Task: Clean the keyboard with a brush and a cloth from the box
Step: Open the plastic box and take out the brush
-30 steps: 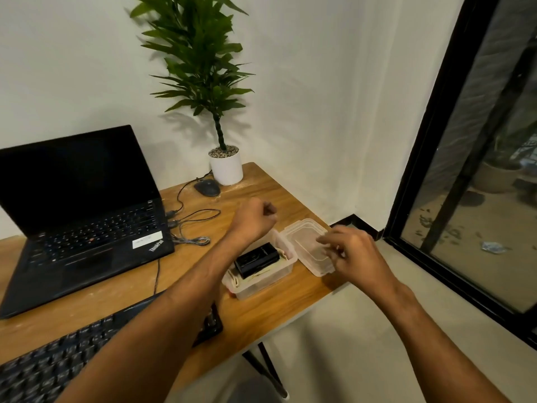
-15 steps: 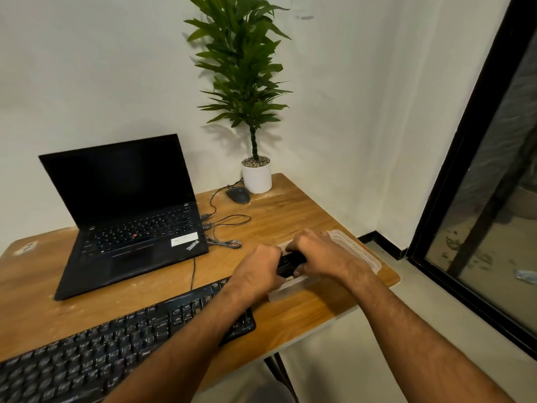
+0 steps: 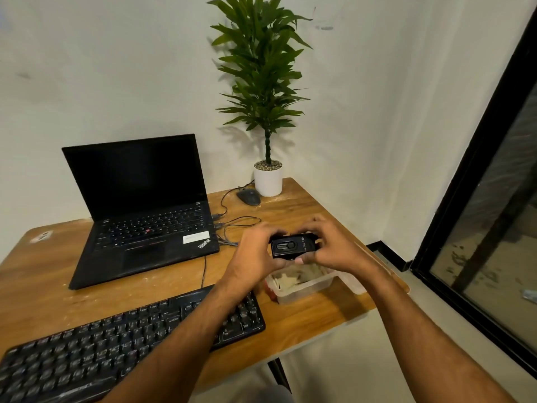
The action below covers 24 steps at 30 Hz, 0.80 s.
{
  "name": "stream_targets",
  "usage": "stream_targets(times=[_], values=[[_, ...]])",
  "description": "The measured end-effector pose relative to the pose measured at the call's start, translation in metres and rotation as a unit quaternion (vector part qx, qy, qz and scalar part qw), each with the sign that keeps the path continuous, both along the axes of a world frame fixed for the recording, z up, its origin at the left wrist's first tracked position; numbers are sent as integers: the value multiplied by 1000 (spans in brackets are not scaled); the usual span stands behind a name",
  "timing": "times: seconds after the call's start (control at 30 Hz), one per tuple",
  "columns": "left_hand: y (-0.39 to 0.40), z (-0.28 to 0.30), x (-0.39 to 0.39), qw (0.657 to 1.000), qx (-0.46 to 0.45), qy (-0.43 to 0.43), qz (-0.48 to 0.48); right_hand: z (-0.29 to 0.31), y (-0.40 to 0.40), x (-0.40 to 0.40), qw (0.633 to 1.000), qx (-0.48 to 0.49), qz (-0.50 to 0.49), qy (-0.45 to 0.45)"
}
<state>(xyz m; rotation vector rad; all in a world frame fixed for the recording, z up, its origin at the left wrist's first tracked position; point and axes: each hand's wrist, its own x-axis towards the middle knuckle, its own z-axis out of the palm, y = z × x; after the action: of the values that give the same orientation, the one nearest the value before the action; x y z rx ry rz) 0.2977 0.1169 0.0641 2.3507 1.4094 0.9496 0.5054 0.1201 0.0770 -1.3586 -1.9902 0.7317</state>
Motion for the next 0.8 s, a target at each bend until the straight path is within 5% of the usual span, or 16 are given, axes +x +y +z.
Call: stream_targets(times=[0.13, 0.23, 0.57, 0.8], values=[[-15, 11, -22, 998, 40, -46, -8, 8, -14, -16, 970, -89, 16, 226], [-26, 12, -40, 997, 50, -65, -18, 7, -19, -38, 943, -124, 5, 309], [-52, 10, -98, 988, 76, -127, -39, 7, -32, -98, 924, -163, 23, 346], [-60, 1, -124, 984, 93, -144, -39, 7, -43, -136, 951, -145, -11, 274]])
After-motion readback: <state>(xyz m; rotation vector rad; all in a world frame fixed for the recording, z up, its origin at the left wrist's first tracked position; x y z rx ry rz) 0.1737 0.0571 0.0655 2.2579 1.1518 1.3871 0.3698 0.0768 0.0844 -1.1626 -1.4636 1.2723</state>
